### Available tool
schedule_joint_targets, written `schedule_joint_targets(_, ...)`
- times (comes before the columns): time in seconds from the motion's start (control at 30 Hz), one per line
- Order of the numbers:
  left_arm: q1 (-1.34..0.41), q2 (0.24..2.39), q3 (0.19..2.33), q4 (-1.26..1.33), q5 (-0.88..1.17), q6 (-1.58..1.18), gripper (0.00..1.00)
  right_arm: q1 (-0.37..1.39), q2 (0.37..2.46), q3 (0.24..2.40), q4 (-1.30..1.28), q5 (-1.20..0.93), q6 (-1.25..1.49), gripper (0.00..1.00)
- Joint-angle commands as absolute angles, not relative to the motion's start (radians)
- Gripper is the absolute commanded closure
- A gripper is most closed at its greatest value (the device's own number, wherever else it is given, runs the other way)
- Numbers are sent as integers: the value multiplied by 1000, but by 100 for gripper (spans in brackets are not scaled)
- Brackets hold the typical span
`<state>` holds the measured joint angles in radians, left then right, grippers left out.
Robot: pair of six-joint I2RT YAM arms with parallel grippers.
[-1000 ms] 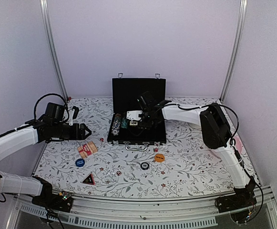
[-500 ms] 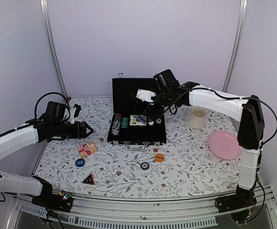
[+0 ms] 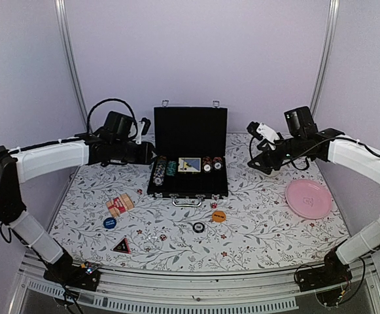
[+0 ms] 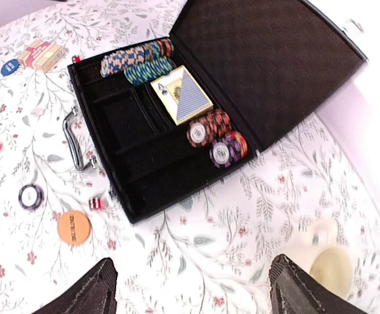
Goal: Pack up texas hold em set
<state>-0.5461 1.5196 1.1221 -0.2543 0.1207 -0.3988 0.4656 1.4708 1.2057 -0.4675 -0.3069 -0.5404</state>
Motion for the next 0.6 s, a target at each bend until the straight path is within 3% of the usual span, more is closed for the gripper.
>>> schedule_joint_targets(0.0,-599,1682,1254,-241,65,-387,78,359,1310,992,-296,-421,-461,22)
schedule_joint_targets(0.13,-630,1843,1421,-243,43,-379,100,273,1256,906,-232,-437,-444,21)
schedule_joint_targets(0.57,-676,2337,1958,-351,-68,-359,100,245,1321,883,-192,-450,-463,21)
